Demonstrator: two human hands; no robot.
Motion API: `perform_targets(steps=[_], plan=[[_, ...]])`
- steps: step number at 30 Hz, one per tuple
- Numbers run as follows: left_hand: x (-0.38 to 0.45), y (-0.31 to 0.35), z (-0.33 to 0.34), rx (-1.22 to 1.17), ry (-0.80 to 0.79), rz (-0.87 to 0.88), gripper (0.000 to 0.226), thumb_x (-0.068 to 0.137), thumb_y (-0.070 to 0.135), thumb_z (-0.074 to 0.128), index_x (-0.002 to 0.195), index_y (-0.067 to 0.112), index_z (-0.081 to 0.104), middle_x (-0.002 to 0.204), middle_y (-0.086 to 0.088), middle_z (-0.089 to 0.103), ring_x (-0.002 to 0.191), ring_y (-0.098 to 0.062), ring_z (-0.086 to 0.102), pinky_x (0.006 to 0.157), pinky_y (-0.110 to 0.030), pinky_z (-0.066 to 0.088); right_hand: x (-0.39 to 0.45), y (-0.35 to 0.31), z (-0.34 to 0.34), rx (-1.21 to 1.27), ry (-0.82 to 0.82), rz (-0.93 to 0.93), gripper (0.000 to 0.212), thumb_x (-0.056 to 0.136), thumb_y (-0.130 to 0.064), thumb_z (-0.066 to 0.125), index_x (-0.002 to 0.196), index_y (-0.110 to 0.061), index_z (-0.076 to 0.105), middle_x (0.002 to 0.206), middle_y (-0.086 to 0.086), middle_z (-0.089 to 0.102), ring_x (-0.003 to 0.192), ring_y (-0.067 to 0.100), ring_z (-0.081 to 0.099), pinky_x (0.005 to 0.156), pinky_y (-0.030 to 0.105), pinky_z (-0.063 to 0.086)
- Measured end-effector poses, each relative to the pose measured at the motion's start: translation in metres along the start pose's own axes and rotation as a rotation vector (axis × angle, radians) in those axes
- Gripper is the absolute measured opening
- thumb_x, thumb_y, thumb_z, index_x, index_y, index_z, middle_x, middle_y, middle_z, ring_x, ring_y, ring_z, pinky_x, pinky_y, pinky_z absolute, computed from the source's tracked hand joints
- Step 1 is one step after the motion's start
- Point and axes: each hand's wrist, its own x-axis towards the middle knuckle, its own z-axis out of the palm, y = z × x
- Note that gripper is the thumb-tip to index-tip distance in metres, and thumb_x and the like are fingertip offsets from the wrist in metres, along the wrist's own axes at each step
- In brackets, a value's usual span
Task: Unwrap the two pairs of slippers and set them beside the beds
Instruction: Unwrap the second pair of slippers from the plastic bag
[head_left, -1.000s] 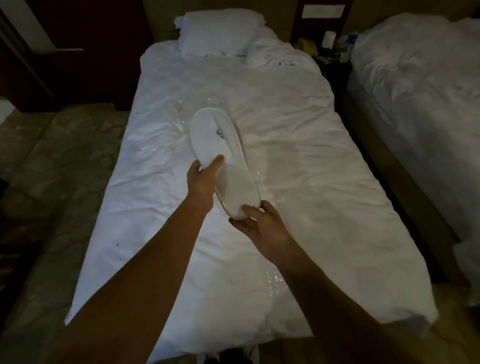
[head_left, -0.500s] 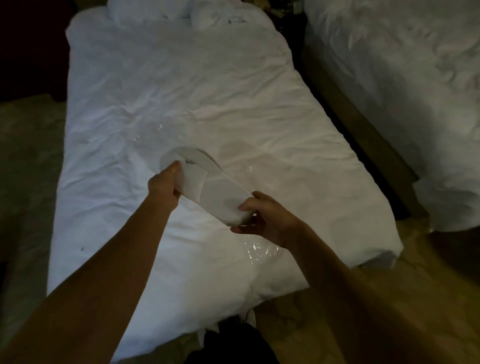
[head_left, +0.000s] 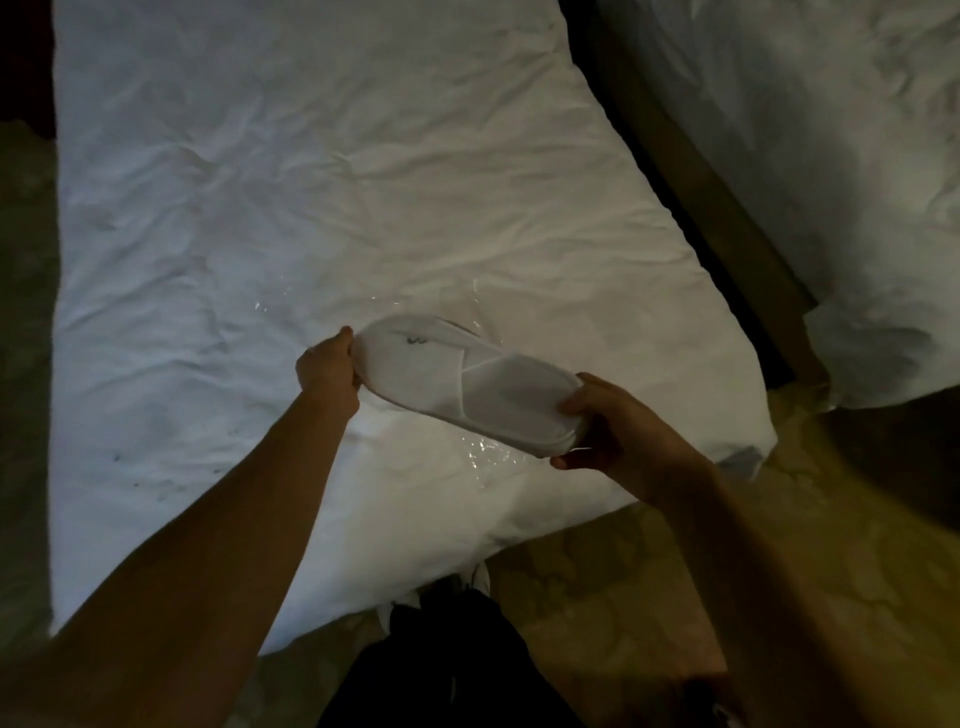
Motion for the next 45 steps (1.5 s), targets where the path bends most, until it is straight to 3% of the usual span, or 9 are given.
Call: perform_targets(steps=[3, 9, 12, 16, 20, 29, 37, 40, 45], plan=[[0.003, -0.015, -0.004, 0.054, 0.028, 0.004, 0.019, 0.095, 0.014, 0.056, 0.077, 0.014, 0.061, 0.09, -0.005, 0.061, 0.065, -0.011, 0.061, 0.054, -0.019, 0.047, -0.008, -0.002, -0.011, -0.058, 0.005, -0.006, 0.025, 0.082, -0.013, 0.058, 0.106, -0.007, 0.059, 0.098, 0.011, 0.059, 0.079, 0.023, 0.063, 0.057, 0.028, 0.055], [0.005, -0.036, -0.006, -0.119, -0.001, -0.076, 0.032, 0.094, 0.004, 0.051, 0.125, 0.001, 0.06, 0.112, -0.014, 0.067, 0.09, -0.021, 0.069, 0.054, -0.023, 0.056, -0.038, 0.013, -0.042, -0.036, 0.029, -0.002, 0.031, 0.075, -0.017, 0.059, 0.104, -0.009, 0.062, 0.104, 0.012, 0.057, 0.086, 0.025, 0.059, 0.054, 0.026, 0.054], [0.01, -0.046, -0.006, -0.233, -0.061, -0.12, 0.041, 0.1, 0.004, 0.036, 0.14, -0.001, 0.044, 0.139, -0.019, 0.054, 0.124, -0.032, 0.057, 0.087, -0.031, 0.054, -0.054, 0.027, -0.061, 0.034, 0.032, 0.0, 0.036, 0.071, -0.02, 0.057, 0.105, -0.017, 0.07, 0.103, 0.009, 0.065, 0.081, 0.023, 0.064, 0.054, 0.028, 0.055], [0.013, -0.066, -0.009, -0.282, -0.125, -0.093, 0.028, 0.1, 0.019, 0.035, 0.111, 0.013, 0.059, 0.104, -0.009, 0.065, 0.083, -0.021, 0.064, 0.081, -0.03, 0.05, -0.062, 0.041, -0.078, 0.094, 0.008, -0.023, 0.047, 0.073, -0.019, 0.055, 0.119, -0.012, 0.065, 0.112, 0.018, 0.061, 0.08, 0.026, 0.063, 0.054, 0.03, 0.056], [0.01, -0.087, -0.013, -0.177, -0.257, -0.082, 0.032, 0.095, 0.019, 0.048, 0.083, 0.023, 0.077, 0.084, -0.002, 0.077, 0.082, -0.02, 0.07, 0.076, -0.028, 0.053, -0.054, 0.047, -0.077, 0.181, 0.019, 0.007, 0.052, 0.073, -0.019, 0.056, 0.124, -0.012, 0.062, 0.11, 0.017, 0.059, 0.079, 0.024, 0.061, 0.054, 0.028, 0.054], [0.006, -0.122, -0.016, 0.184, -0.323, -0.075, 0.017, 0.092, 0.01, 0.062, 0.101, 0.024, 0.065, 0.095, -0.005, 0.071, 0.082, -0.019, 0.069, 0.07, -0.024, 0.05, -0.034, 0.065, -0.061, 0.414, 0.044, -0.011, 0.046, 0.075, -0.011, 0.055, 0.121, -0.013, 0.062, 0.099, 0.011, 0.065, 0.069, 0.022, 0.065, 0.052, 0.029, 0.054], [0.011, -0.139, -0.011, 0.341, -0.284, -0.128, 0.019, 0.089, 0.006, 0.065, 0.105, 0.012, 0.057, 0.081, -0.012, 0.066, 0.042, -0.008, 0.066, 0.048, -0.018, 0.05, -0.03, 0.079, -0.055, 0.51, 0.059, -0.037, 0.047, 0.067, -0.012, 0.065, 0.113, -0.016, 0.07, 0.097, 0.01, 0.07, 0.074, 0.023, 0.068, 0.055, 0.03, 0.056], [0.015, -0.138, -0.012, 0.273, -0.204, -0.134, 0.012, 0.092, 0.005, 0.061, 0.09, 0.016, 0.057, 0.081, -0.013, 0.065, 0.048, -0.013, 0.067, 0.045, -0.018, 0.05, -0.03, 0.085, -0.051, 0.523, 0.089, -0.04, 0.042, 0.073, -0.011, 0.062, 0.113, -0.016, 0.07, 0.097, 0.009, 0.07, 0.075, 0.022, 0.068, 0.057, 0.03, 0.056], [0.024, -0.133, -0.013, 0.171, -0.199, -0.132, 0.024, 0.091, -0.001, 0.06, 0.109, 0.013, 0.055, 0.086, -0.011, 0.065, 0.063, -0.02, 0.065, 0.042, -0.015, 0.051, -0.028, 0.089, -0.045, 0.557, 0.131, -0.089, 0.038, 0.071, -0.012, 0.063, 0.109, -0.015, 0.07, 0.096, 0.008, 0.071, 0.076, 0.023, 0.069, 0.056, 0.031, 0.056]])
